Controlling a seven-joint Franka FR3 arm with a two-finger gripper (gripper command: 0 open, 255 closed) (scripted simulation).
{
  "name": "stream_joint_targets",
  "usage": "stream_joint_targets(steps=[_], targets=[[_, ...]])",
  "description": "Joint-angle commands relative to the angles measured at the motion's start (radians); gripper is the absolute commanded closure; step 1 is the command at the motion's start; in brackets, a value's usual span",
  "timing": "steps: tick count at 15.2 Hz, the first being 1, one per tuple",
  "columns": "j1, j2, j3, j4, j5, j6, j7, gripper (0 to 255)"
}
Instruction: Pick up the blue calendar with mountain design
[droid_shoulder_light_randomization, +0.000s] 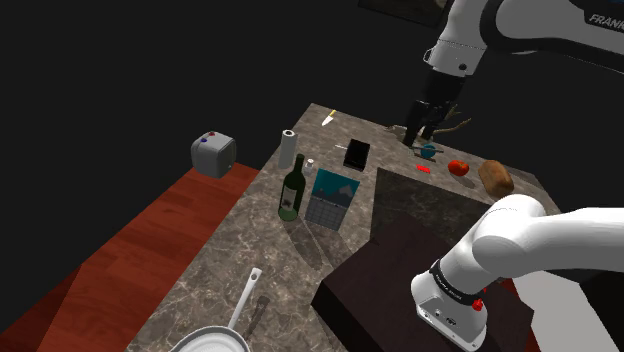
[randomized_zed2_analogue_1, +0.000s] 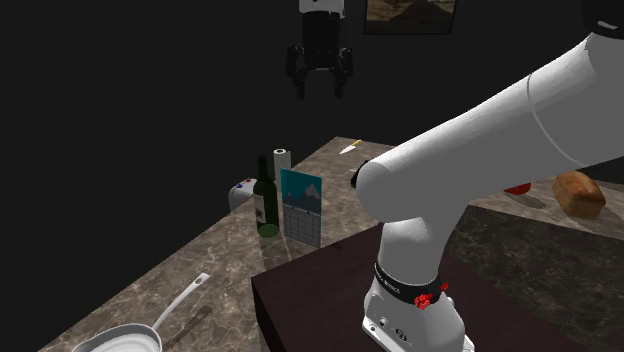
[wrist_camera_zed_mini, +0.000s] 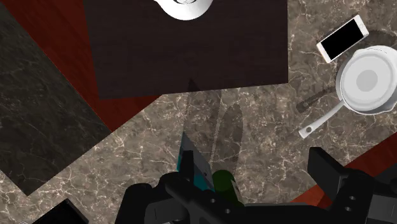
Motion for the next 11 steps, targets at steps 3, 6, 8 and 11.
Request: stream_joint_targets(steps=[3,6,8,11], targets=[[0.002,0.062,0.000,-0.007,-0.011,0.061,-0.023,0],[0.004,0.163,0.000,-0.007,-0.028,0.151,-0.054,0],[0.005,0.234,0.001,0.000,-0.038,0.208,-0.073,0],[0.006,0.346,0.003,0.022,-0.055,0.288,-0.099,0]])
